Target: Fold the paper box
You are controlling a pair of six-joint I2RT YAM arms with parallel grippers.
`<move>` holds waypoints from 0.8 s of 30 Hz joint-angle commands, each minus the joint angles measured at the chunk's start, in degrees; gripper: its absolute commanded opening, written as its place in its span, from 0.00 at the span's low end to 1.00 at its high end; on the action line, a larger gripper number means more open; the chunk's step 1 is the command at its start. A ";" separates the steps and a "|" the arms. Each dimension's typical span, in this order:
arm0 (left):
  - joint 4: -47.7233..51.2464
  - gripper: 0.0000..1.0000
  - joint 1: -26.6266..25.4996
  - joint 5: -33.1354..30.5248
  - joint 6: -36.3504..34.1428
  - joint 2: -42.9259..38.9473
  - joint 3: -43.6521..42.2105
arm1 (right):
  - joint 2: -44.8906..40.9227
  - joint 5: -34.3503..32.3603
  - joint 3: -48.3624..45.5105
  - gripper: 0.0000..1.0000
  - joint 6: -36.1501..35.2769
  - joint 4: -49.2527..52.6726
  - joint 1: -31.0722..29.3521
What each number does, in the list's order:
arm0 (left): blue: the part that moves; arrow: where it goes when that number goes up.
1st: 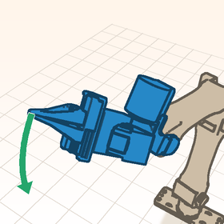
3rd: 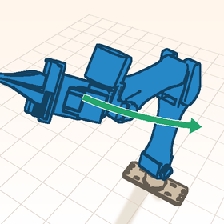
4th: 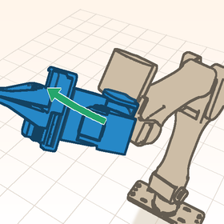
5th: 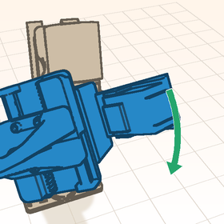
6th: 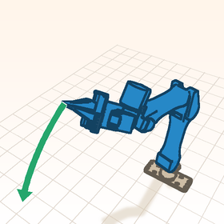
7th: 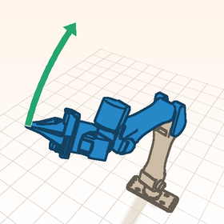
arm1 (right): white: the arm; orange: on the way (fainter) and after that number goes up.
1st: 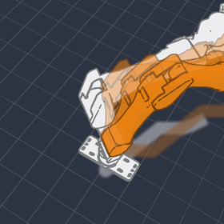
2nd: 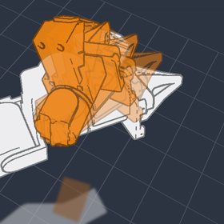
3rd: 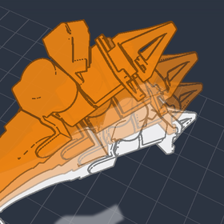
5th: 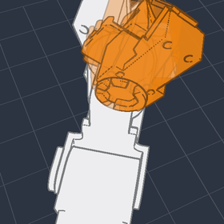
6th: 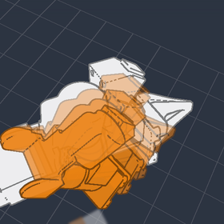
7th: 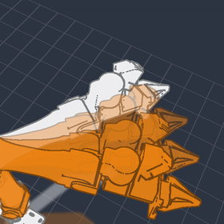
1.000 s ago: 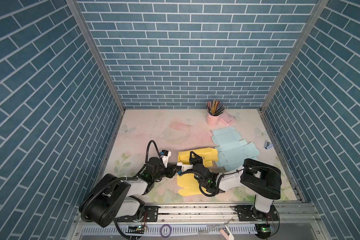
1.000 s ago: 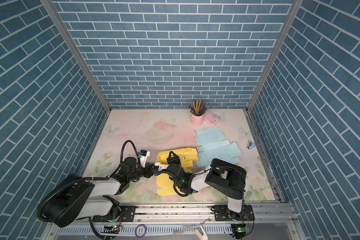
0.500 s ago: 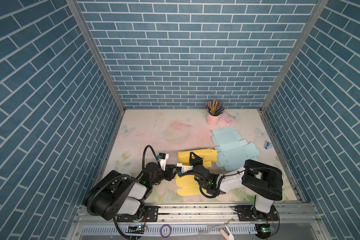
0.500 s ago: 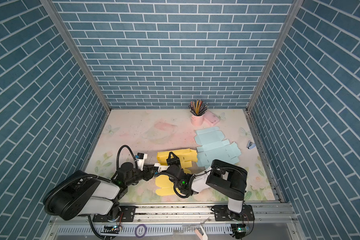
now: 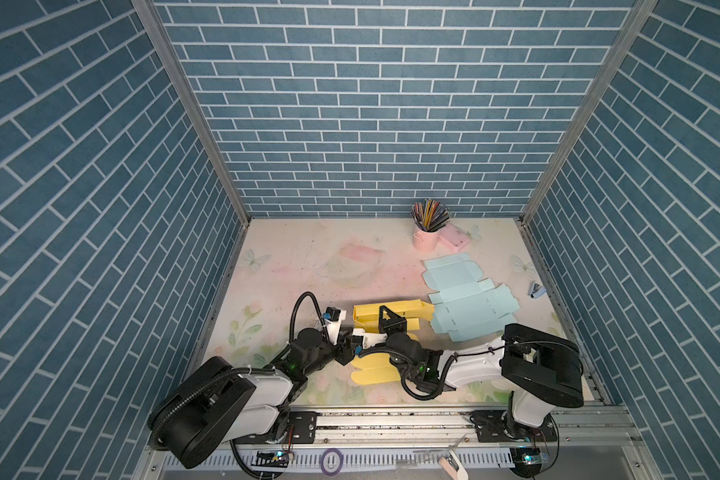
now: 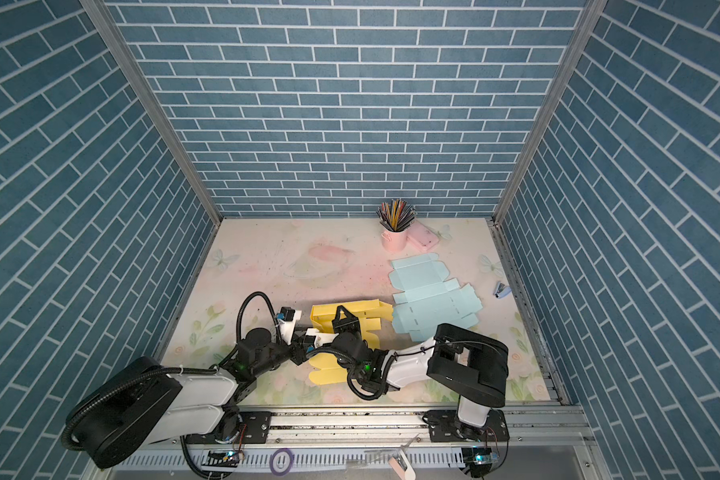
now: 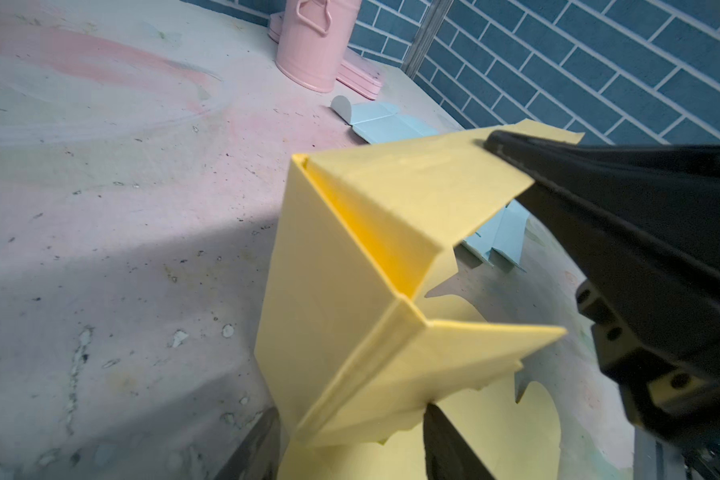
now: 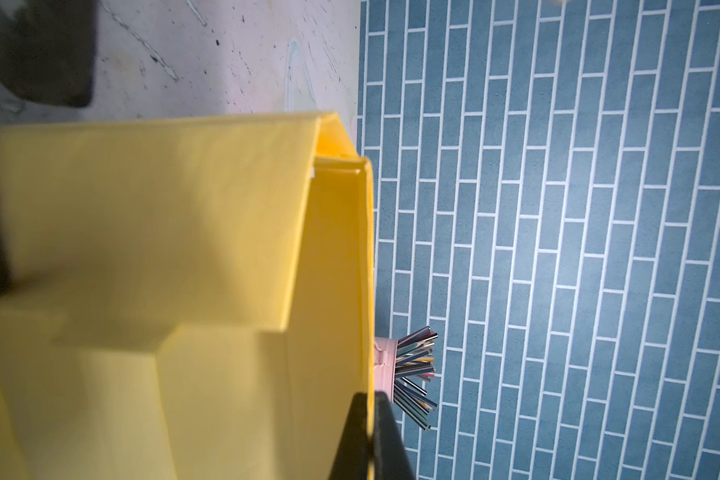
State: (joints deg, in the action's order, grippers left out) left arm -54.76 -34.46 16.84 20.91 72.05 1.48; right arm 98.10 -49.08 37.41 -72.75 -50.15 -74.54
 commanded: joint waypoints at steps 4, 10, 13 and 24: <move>0.89 0.57 -0.35 -4.73 -3.31 0.27 2.91 | -0.33 -1.41 -0.74 0.00 2.89 1.19 -1.48; 0.16 0.57 -0.35 -7.71 -5.91 1.87 3.76 | 0.46 -0.99 0.01 0.00 5.56 3.88 -1.75; -2.04 0.57 -0.43 -8.30 -7.86 4.42 4.72 | 1.17 -0.49 1.13 0.00 7.66 6.98 -1.73; -17.83 0.55 -1.09 -8.48 -10.35 17.90 5.92 | 4.37 0.34 3.02 0.00 9.49 6.99 -1.75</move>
State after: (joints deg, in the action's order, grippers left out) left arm -65.14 -34.92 9.43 12.14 88.09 6.15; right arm 101.01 -50.59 39.00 -65.73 -44.95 -75.35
